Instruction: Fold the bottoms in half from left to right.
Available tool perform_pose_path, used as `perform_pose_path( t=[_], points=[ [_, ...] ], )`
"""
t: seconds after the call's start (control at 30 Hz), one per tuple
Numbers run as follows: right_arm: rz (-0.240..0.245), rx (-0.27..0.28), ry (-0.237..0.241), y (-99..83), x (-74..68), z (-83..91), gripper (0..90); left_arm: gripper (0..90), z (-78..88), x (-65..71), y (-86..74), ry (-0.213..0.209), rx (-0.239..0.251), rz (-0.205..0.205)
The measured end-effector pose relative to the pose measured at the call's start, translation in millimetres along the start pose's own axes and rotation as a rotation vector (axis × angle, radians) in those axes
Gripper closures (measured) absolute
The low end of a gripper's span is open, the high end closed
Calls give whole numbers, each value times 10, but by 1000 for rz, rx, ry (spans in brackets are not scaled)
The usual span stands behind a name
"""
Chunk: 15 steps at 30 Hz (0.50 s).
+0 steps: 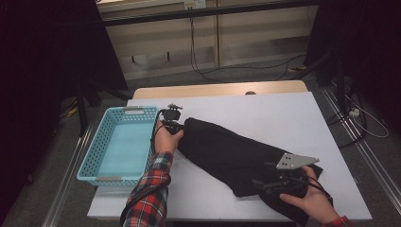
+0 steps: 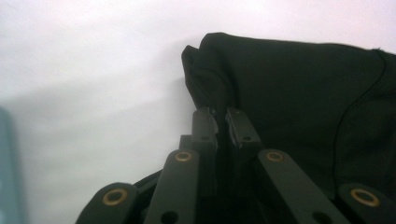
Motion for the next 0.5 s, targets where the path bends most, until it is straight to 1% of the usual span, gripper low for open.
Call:
perform_pose_path(
  t=[0.07, 0.13, 0.2, 0.27, 0.3, 0.33, 0.37, 0.4, 0.43, 0.47, 0.5],
  points=[
    [-6, 5, -15, 0, 58, 31, 244, 832, 4, -63, 36, 27, 13, 3],
    [-13, 10, -37, 1, 125, 72, 243, 831, 4, -102, 57, 39, 20, 2],
    [-18, 18, -66, 8, 199, 122, 243, 829, -14, -113, 66, 50, 32, -1],
    [-18, 21, -95, 10, 285, 171, 244, 805, -26, -101, 77, 62, 67, -2],
    [-23, 20, -113, 5, 333, 193, 247, 755, -36, -81, 74, 64, 73, -15],
    [-29, 16, -134, -7, 387, 214, 257, 626, -43, -55, 62, 58, 57, -23],
    [-45, 9, -151, -27, 441, 228, 265, 501, -43, -21, 70, 47, 70, -16],
    [-47, -4, -169, -53, 497, 238, 277, 439, -24, -5, 74, 42, 76, -25],
    [-40, -22, -192, -83, 560, 251, 305, 393, -3, 10, 81, 40, 91, -17],
    [-51, -31, -221, -109, 629, 269, 324, 342, 21, 27, 82, 29, 98, -12],
    [-74, -28, -236, -126, 697, 292, 328, 299, 43, 45, 79, 16, 104, -7]
  ],
)
Point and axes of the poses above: each handheld gripper's, and its own axes: z roughly backward along the jaws, y roughly out of its top, x roughly to its right, the point moved 7 cm from there along -z, roughly forward along the jaws, and after that the axes turned 5 degrees about y, right-handed, at the moved point
